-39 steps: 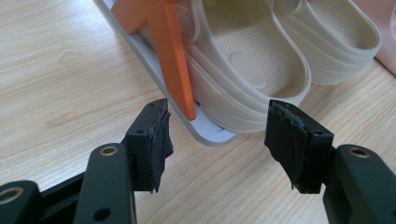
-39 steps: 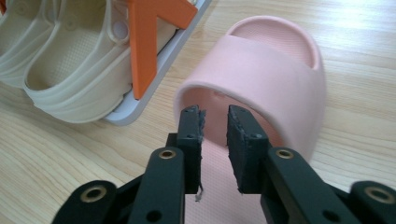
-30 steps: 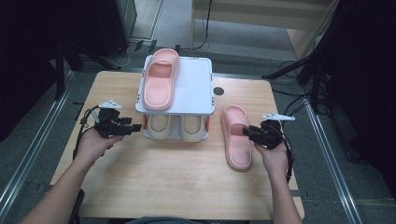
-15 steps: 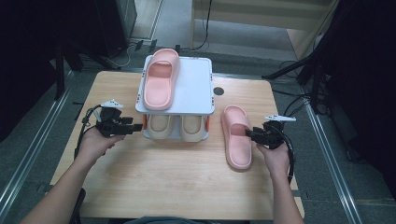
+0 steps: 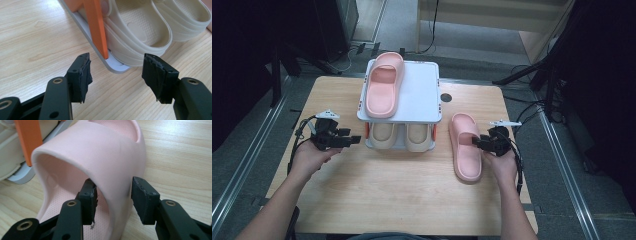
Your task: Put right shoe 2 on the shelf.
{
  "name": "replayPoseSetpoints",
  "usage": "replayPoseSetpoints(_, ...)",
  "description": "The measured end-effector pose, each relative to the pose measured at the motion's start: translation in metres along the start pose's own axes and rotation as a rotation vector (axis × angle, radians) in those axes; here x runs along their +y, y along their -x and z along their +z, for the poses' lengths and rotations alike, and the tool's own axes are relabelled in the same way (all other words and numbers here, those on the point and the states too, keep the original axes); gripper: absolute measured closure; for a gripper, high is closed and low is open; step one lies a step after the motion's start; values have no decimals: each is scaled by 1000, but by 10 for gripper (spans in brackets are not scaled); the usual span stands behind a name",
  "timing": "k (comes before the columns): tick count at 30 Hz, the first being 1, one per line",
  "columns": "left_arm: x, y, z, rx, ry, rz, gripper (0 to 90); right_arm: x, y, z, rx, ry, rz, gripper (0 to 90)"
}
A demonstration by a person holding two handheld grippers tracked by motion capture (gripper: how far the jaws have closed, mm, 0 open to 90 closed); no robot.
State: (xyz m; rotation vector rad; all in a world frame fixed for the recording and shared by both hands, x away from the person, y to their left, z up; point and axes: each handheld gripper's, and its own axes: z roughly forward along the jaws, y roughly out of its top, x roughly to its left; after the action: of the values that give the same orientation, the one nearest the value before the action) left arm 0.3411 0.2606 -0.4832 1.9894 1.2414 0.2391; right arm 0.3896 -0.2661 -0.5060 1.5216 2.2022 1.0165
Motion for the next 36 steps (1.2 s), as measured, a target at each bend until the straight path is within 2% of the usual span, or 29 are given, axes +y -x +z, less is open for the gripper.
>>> replayPoseSetpoints(3,-4,-1,-3,5,1,-4,397,2,0,6,-23,-14,2,563)
replayPoseSetpoints(7,-8,-3,-8,14,5,-19,396,4,4,11,-17,-15,26,583)
replayPoseSetpoints(16,-14,-5,-12,31,10,-34,396,10,3,16,-34,-12,48,666)
replayPoseSetpoints(19,-15,-5,-12,33,7,-27,396,12,4,16,-38,-14,51,701)
replayPoseSetpoints(23,-16,-4,-12,31,3,-29,396,14,7,14,-30,-31,105,797)
replayPoseSetpoints(25,-16,-4,-12,32,2,-28,396,15,8,14,-17,-35,117,789)
replayPoseSetpoints(30,-16,-4,-11,28,-2,-25,396,19,6,12,-41,-45,100,808)
replayPoseSetpoints(32,-16,-4,-11,27,-1,-22,396,21,6,9,-31,-35,126,809)
replayPoseSetpoints(34,-16,-4,-12,26,3,-26,396,23,5,7,-30,-19,127,807)
replayPoseSetpoints(36,-16,-4,-13,26,3,-25,395,28,3,5,-44,-20,108,808)
